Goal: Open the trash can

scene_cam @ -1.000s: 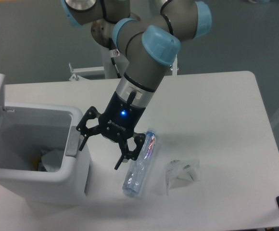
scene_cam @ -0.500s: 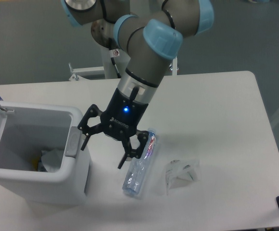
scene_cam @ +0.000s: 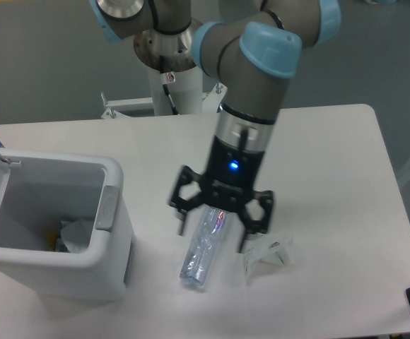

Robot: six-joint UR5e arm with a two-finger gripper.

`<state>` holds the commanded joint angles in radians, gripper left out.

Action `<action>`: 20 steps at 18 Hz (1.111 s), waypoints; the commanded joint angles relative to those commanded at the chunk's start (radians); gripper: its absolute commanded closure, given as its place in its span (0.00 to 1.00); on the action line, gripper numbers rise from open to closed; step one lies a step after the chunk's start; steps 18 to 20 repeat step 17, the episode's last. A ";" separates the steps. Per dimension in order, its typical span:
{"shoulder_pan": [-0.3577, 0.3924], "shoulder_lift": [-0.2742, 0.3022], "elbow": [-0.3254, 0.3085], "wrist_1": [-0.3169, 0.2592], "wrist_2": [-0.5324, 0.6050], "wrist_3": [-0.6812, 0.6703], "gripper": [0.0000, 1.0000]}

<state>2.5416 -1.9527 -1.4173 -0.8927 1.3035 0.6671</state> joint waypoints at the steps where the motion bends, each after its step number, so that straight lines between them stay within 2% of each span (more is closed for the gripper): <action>1: 0.009 -0.003 -0.002 -0.006 0.032 0.021 0.00; 3: 0.049 -0.017 -0.003 -0.023 0.060 0.093 0.00; 6: 0.060 -0.040 0.005 -0.078 0.094 0.240 0.00; 9: 0.083 -0.045 0.006 -0.162 0.172 0.431 0.00; 11: 0.081 -0.048 -0.003 -0.172 0.226 0.508 0.00; 13: 0.081 -0.049 -0.005 -0.175 0.273 0.529 0.00; 20: 0.081 -0.051 -0.017 -0.166 0.278 0.528 0.00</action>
